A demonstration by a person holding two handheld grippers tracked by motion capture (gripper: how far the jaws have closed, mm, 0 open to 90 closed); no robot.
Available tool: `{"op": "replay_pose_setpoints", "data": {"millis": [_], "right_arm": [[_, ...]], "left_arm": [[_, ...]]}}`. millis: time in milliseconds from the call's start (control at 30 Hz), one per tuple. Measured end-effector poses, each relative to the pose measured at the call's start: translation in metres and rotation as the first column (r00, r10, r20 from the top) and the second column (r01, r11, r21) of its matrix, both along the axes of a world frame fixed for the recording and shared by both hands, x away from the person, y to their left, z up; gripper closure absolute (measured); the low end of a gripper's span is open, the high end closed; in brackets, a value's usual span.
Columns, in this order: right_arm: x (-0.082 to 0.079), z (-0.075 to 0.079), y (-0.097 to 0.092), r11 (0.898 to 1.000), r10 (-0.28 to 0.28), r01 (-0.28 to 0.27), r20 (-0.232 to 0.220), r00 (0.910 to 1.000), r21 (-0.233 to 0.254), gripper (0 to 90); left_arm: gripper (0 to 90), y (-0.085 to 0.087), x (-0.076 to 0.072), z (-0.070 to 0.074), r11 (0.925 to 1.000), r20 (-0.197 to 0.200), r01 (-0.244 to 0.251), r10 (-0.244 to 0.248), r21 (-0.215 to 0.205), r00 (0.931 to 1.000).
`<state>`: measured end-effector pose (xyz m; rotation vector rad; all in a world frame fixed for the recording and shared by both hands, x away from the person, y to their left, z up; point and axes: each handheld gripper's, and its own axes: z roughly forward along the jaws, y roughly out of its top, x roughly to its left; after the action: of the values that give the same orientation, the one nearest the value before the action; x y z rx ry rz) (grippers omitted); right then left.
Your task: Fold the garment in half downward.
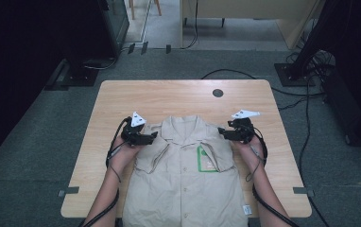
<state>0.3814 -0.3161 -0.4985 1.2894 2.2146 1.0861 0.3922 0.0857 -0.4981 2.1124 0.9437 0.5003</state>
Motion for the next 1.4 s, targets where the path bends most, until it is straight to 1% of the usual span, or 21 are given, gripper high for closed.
{"op": "replay_pose_setpoints", "data": {"millis": [133, 167, 233, 300, 333, 400, 433, 500, 667, 767, 833, 867, 900, 967, 1000, 1067, 1133, 1200, 1267, 1367, 1400], "right_arm": [[0.002, -0.004, 0.002, 1.0, -0.003, 0.003, -0.009, 1.0, 0.007, 44.7], [0.003, -0.004, 0.002, 1.0, -0.006, 0.006, -0.01, 0.9999, 0.006, 45.5], [0.003, -0.006, 0.003, 1.0, -0.012, 0.012, -0.008, 0.9999, 0.008, 49.8], [0.003, -0.007, 0.002, 1.0, -0.013, 0.014, -0.012, 0.9998, 0.013, 54.2], [0.002, -0.008, 0.002, 1.0, -0.014, 0.014, -0.014, 0.9998, 0.013, 54.9], [0.003, -0.009, 0.001, 1.0, -0.01, 0.01, -0.022, 0.9997, 0.017, 57.1], [0.003, -0.009, 0.001, 1.0, -0.008, 0.008, -0.025, 0.9997, 0.014, 57.8], [0.004, -0.01, 0.002, 1.0, -0.006, 0.007, -0.035, 0.9994, 0.008, 60.6], [0.006, -0.014, 0.004, 1.0, -0.005, 0.005, -0.047, 0.9989, -0.001, 64.7], [0.006, -0.014, 0.004, 1.0, -0.005, 0.005, -0.039, 0.9992, -0.012, 68.6], [0.006, -0.015, 0.004, 1.0, -0.006, 0.005, -0.041, 0.9991, -0.017, 72.2], [0.006, -0.015, 0.005, 1.0, -0.008, 0.007, -0.044, 0.999, -0.018, 72.4], [0.007, -0.016, 0.004, 1.0, -0.005, 0.004, -0.046, 0.9989, -0.017, 72.4], [0.006, -0.018, 0.004, 1.0, -0.004, 0.004, -0.044, 0.999, -0.011, 75.3], [0.006, -0.019, 0.004, 1.0, -0.005, 0.004, -0.041, 0.9992, -0.015, 77.1], [0.005, -0.019, 0.003, 1.0, -0.015, 0.014, -0.033, 0.9993, -0.022, 81.1], [0.004, -0.019, 0.001, 1.0, -0.019, 0.018, -0.026, 0.9995, -0.025, 84.2], [0.004, -0.019, 0.0, 0.999, -0.023, 0.023, -0.028, 0.9993, -0.024, 85.2], [0.004, -0.019, -0.001, 0.999, -0.026, 0.026, -0.023, 0.9994, -0.031, 85.6], [0.003, -0.019, -0.004, 0.999, -0.036, 0.035, -0.025, 0.999, -0.026, 85.8], [0.003, -0.019, -0.005, 0.999, -0.037, 0.036, -0.024, 0.999, -0.027, 85.8]], "left_arm": [[30.2, 0.001, 0.0, -0.003, 1.0, -0.003, -0.008, 0.008, 0.001, 1.0], [32.1, 0.0, 0.0, -0.005, 1.0, -0.002, -0.009, 0.009, 0.004, 1.0], [32.5, 0.0, 0.0, -0.006, 0.9998, 0.003, -0.014, 0.014, 0.013, 0.9999], [35.3, 0.001, -0.001, -0.006, 0.9997, 0.007, -0.024, 0.024, 0.005, 0.9997], [35.6, 0.003, -0.001, -0.005, 0.9996, 0.008, -0.027, 0.027, 0.004, 0.9996], [41.2, 0.005, -0.001, -0.004, 0.9994, 0.01, -0.033, 0.033, -0.012, 0.9994], [42.7, 0.005, -0.001, -0.003, 0.9992, 0.007, -0.036, 0.036, -0.016, 0.9993], [49.8, 0.006, 0.0, -0.004, 0.9994, 0.003, -0.031, 0.031, -0.016, 0.9995], [56.4, 0.01, 0.002, -0.008, 0.9985, -0.025, -0.05, 0.05, -0.021, 0.9984], [61.7, 0.012, 0.002, -0.01, 0.9977, -0.035, -0.061, 0.06, -0.03, 0.9976], [64.4, 0.013, 0.002, -0.011, 0.9976, -0.035, -0.062, 0.061, -0.028, 0.9975], [66.5, 0.014, 0.003, -0.011, 0.9977, -0.034, -0.061, 0.06, -0.028, 0.9976], [66.9, 0.014, 0.004, -0.013, 0.9976, -0.028, -0.066, 0.065, -0.02, 0.9975], [68.1, 0.017, 0.004, -0.014, 0.9973, -0.016, -0.072, 0.072, -0.014, 0.9973], [69.0, 0.018, 0.004, -0.015, 0.9964, -0.018, -0.081, 0.081, -0.022, 0.9965], [73.6, 0.022, 0.005, -0.017, 0.9952, -0.022, -0.092, 0.092, -0.032, 0.9955], [78.0, 0.025, 0.005, -0.018, 0.9952, -0.033, -0.093, 0.092, -0.029, 0.9952], [81.4, 0.025, 0.005, -0.019, 0.9952, -0.028, -0.095, 0.095, -0.023, 0.9951], [84.9, 0.026, 0.005, -0.02, 0.9953, -0.03, -0.094, 0.093, -0.023, 0.9952], [86.4, 0.026, 0.006, -0.021, 0.9958, -0.041, -0.091, 0.091, -0.008, 0.995], [86.7, 0.026, 0.006, -0.022, 0.9956, -0.044, -0.093, 0.093, -0.009, 0.9947]]}}
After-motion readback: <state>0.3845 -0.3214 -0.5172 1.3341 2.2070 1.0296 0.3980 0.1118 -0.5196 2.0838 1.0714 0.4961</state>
